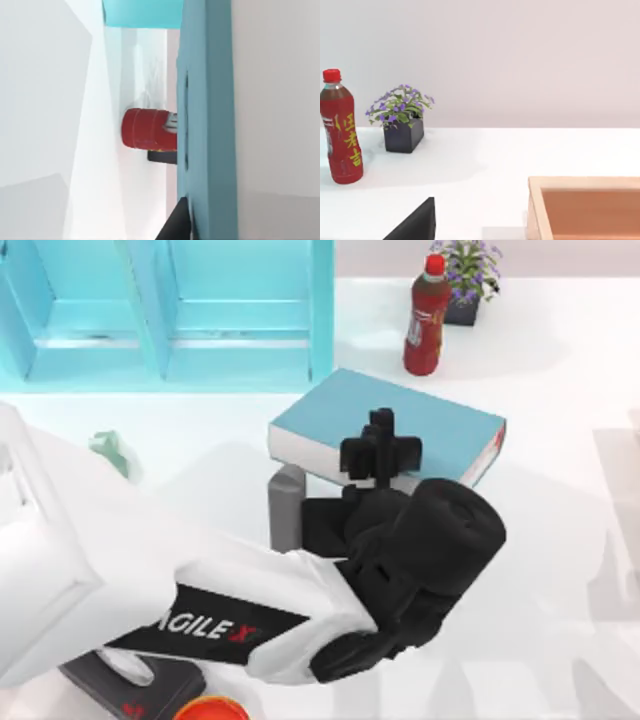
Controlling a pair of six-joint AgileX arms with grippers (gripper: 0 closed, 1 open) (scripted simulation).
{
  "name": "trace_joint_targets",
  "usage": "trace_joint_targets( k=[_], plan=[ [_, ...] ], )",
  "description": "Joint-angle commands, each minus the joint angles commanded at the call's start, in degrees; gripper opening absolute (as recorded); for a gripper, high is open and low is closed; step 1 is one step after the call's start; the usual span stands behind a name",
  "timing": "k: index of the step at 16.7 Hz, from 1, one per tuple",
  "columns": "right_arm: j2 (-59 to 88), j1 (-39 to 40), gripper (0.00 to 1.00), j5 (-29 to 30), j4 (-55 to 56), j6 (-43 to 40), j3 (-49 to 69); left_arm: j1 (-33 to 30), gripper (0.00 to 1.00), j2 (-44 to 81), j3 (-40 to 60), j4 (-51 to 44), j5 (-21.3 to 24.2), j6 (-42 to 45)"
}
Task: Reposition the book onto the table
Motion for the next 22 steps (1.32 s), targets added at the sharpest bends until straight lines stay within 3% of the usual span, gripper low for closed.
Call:
trace_joint_targets(
  k=[10, 20, 22],
  plan=[
    [0.00, 0.00, 1.00, 0.00, 0.00, 0.00, 0.00, -0.36, 0.00, -0.05, -0.62, -0.47, -0.43, -0.52],
    [0.00, 0.00, 1.00, 0.00, 0.00, 0.00, 0.00, -0.38, 0.00, 4.88, -2.16, 6.08, -0.32, -0.51],
    [0.00, 0.00, 1.00, 0.00, 0.00, 0.00, 0.00, -0.38, 0.15, 4.88, -2.16, 6.08, -0.32, -0.51]
  ],
)
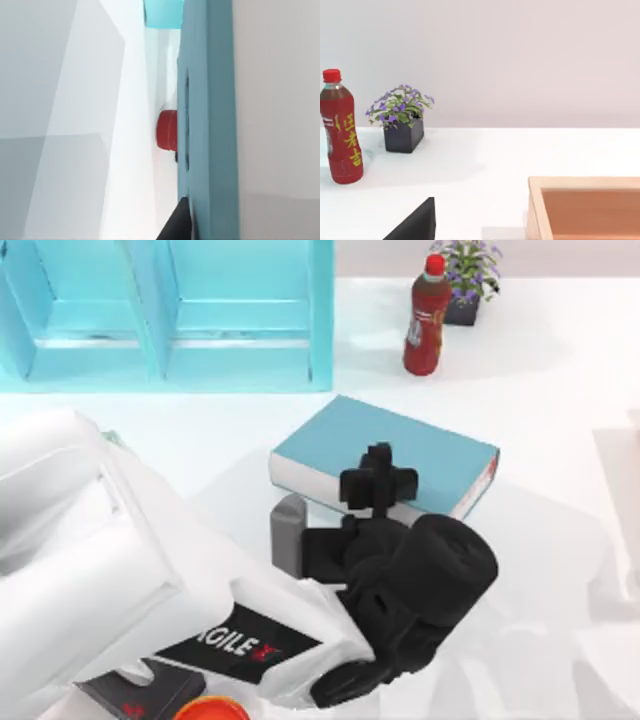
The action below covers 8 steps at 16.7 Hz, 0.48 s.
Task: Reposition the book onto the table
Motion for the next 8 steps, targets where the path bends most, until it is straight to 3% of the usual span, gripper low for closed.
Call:
trace_joint_targets(
  k=[8],
  plan=[
    [0.00, 0.00, 1.00, 0.00, 0.00, 0.00, 0.00, 0.00, 0.75, 0.00, 0.00, 0.00, 0.00, 0.00]
  ],
)
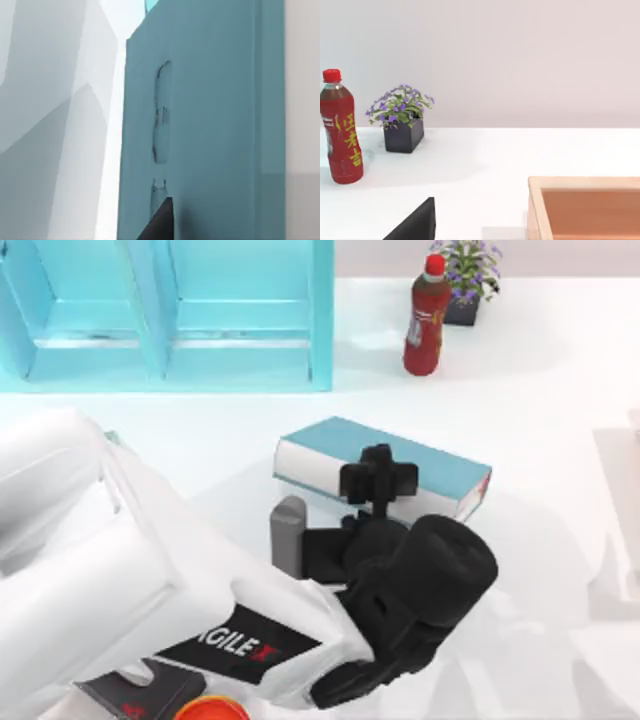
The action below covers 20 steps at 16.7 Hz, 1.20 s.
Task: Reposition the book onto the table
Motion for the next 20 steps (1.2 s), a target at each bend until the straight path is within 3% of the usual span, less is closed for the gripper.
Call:
trace_joint_targets(
  k=[3, 4, 14, 20],
  plan=[
    [0.00, 0.00, 1.00, 0.00, 0.00, 0.00, 0.00, 0.00, 0.98, 0.00, 0.00, 0.00, 0.00, 0.00],
    [0.00, 0.00, 1.00, 0.00, 0.00, 0.00, 0.00, 0.00, 1.00, 0.00, 0.00, 0.00, 0.00, 0.00],
    [0.00, 0.00, 1.00, 0.00, 0.00, 0.00, 0.00, -0.33, 1.00, -0.27, -0.01, -0.51, -0.37, -0.71],
    [0.00, 0.00, 1.00, 0.00, 0.00, 0.00, 0.00, -6.50, 1.00, -6.25, 2.80, -8.63, -6.34, -16.08]
  ],
)
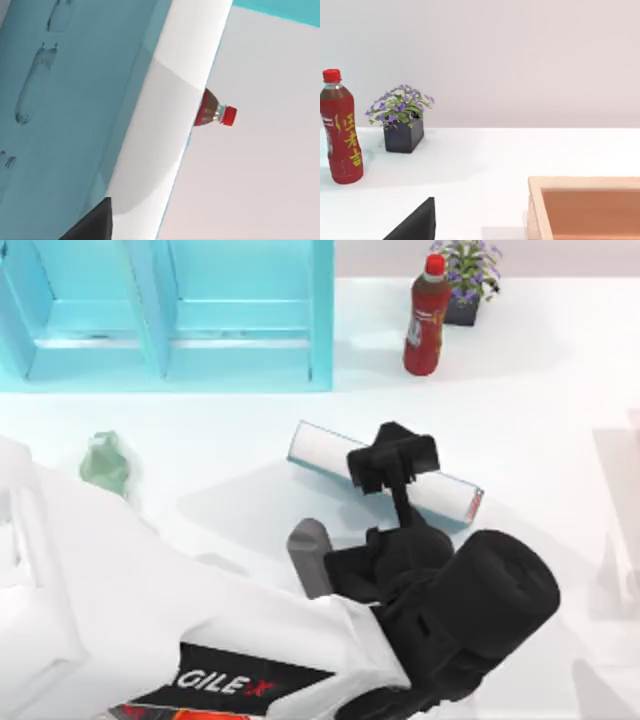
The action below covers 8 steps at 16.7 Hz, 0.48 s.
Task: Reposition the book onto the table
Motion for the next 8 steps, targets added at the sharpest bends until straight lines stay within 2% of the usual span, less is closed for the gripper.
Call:
trace_joint_targets(
  k=[4, 8],
  plan=[
    [0.00, 0.00, 1.00, 0.00, 0.00, 0.00, 0.00, -5.97, 1.00, -5.25, 2.50, -10.08, -4.01, -14.07],
    [0.00, 0.00, 1.00, 0.00, 0.00, 0.00, 0.00, -11.39, 1.00, -7.18, 3.16, -24.22, -6.92, -25.27]
  ],
)
